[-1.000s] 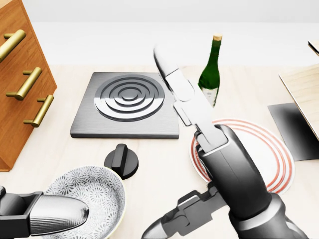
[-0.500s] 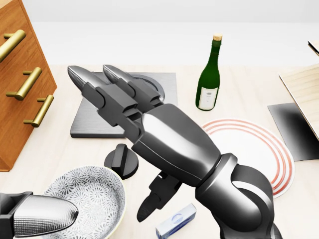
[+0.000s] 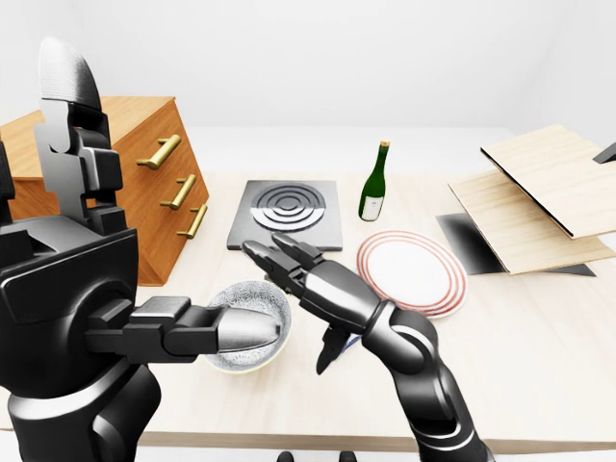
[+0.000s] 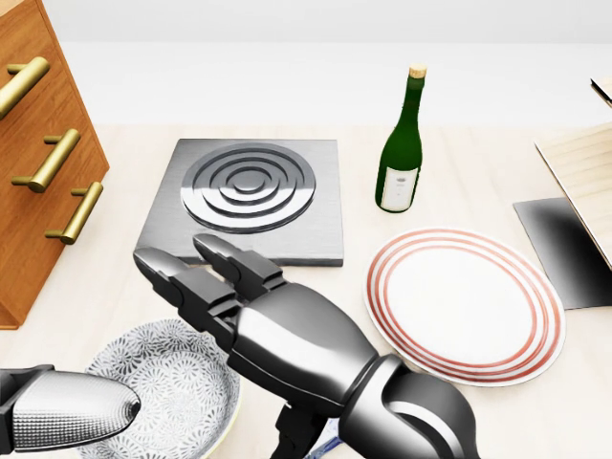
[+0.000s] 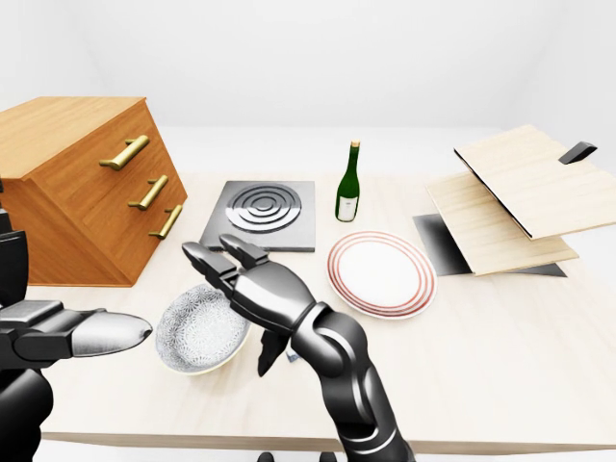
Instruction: Pick up the akita bowl and put it on the plate.
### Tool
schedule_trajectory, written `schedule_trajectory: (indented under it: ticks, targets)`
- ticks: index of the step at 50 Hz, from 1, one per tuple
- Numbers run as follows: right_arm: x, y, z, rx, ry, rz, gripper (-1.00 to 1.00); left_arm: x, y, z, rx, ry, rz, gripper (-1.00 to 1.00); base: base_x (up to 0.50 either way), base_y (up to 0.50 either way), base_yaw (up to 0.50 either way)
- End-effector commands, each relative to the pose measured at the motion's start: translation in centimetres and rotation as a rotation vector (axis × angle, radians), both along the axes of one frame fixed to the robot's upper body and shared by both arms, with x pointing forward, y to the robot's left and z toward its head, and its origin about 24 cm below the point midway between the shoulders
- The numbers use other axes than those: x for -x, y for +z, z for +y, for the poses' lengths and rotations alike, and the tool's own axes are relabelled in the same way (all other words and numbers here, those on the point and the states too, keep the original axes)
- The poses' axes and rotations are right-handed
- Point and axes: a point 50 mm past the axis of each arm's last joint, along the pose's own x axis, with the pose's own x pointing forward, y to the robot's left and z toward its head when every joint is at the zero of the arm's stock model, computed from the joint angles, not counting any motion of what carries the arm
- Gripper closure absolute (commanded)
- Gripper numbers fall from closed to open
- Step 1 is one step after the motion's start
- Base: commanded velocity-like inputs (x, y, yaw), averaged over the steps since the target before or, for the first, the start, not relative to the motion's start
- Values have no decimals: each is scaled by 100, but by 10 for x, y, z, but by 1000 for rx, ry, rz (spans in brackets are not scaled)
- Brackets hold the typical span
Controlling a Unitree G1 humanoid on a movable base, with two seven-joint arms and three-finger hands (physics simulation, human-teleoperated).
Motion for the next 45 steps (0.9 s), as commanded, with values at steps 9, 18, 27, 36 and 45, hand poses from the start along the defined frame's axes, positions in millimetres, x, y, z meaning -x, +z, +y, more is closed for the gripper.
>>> schedule_trajectory:
  ticks: [9,18,27,36,45]
  targets:
    - [13,-55,5,85,38,232,-100,0,-1,0,-3,0,3,-97,0,0,0]
    - [17,-53,14,113,52,202,-100,0,-2,0,-4,1,17,-97,0,0,0]
    - [27,-54,32,109,121,211,-100,-1,-2,0,-5,0,23,-97,0,0,0]
    - [18,-76,38,210,98,266,-100,-1,-2,1,-4,-1,34,-97,0,0,0]
    - [-7,-95,33,287,27,329,-100,-1,-2,1,-1,-5,46,-97,0,0,0]
